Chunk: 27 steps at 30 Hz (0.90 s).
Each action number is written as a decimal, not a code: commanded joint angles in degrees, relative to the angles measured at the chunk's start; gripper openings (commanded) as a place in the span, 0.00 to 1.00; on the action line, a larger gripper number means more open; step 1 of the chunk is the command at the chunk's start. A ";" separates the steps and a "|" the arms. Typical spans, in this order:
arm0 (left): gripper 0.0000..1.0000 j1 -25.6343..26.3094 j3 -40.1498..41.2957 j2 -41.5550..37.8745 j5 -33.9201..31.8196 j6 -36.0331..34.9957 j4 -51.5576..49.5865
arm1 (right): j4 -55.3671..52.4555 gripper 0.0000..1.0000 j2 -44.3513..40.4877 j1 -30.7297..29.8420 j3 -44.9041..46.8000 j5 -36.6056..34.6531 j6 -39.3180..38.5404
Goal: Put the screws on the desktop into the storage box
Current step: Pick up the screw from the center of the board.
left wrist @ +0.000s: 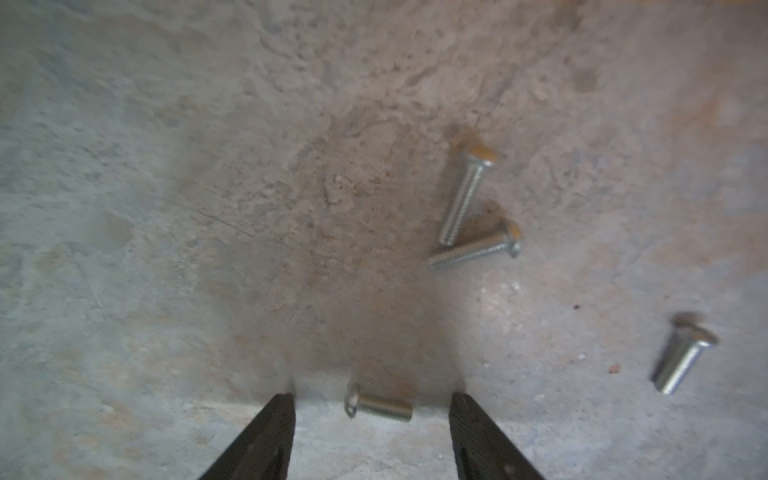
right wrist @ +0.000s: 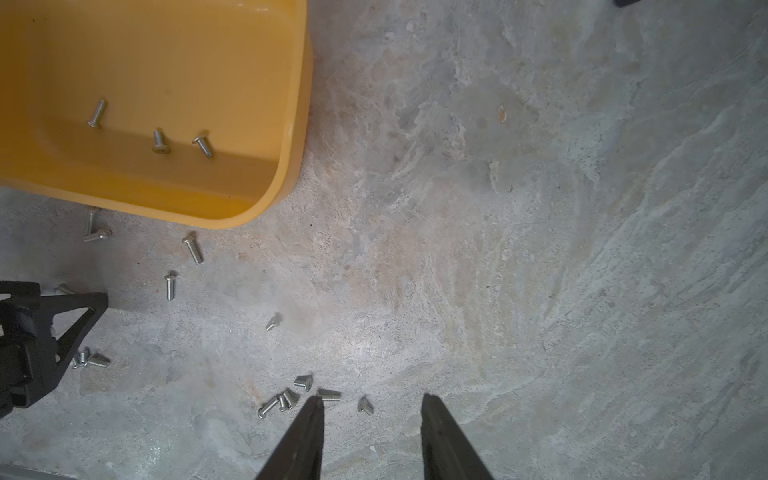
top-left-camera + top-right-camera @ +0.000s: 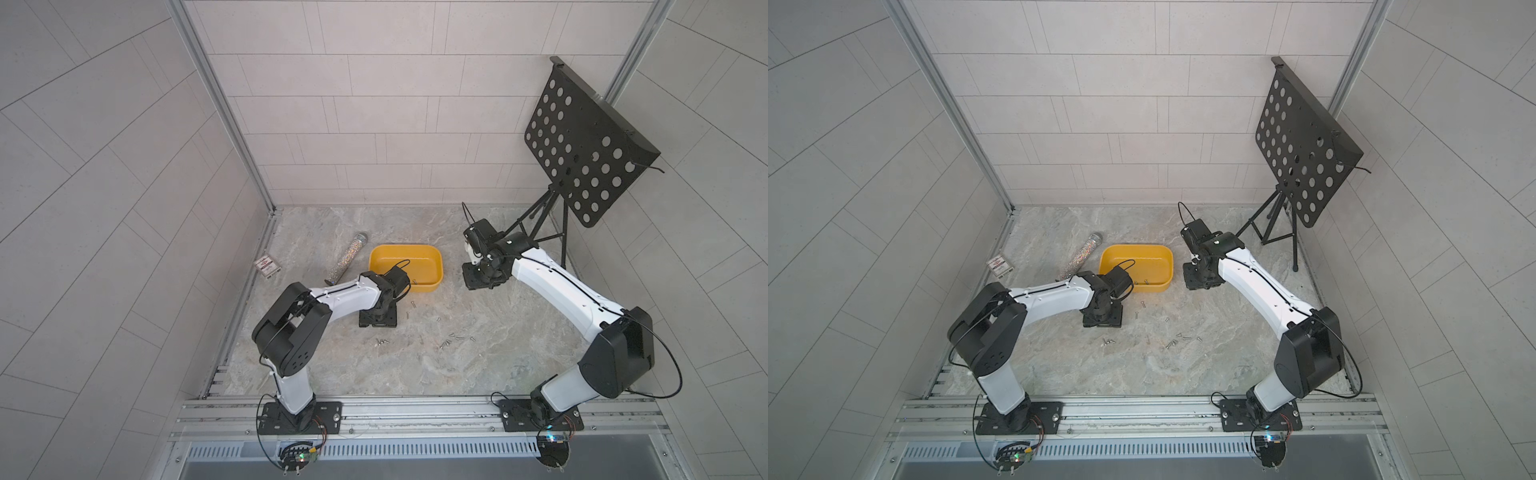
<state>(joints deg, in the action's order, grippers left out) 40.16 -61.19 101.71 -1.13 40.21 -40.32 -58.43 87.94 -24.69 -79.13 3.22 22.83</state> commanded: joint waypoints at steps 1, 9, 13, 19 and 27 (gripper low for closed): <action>0.62 0.36 -0.75 2.08 -1.22 -0.72 -0.04 | -0.59 0.43 -1.37 0.19 0.82 0.27 -0.50; 0.52 0.69 -0.09 2.86 -0.67 -0.91 0.03 | -0.45 0.43 -1.10 0.20 0.91 0.48 -0.33; 0.47 0.66 0.37 2.36 -0.92 -1.08 -0.76 | -0.37 0.43 -0.91 0.17 0.81 0.64 -0.32; 0.42 0.63 1.50 1.25 -1.07 -1.27 -1.35 | -0.41 0.43 -0.84 0.21 0.82 0.95 -0.30; 0.37 0.66 1.84 1.03 -1.47 -1.43 -1.86 | -0.36 0.43 -0.96 0.21 0.91 0.99 -0.13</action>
<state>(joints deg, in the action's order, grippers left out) 40.66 -61.34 102.19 -1.06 39.35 -38.96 -58.24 87.94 -24.69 -78.72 4.54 22.85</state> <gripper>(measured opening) 0.372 0.431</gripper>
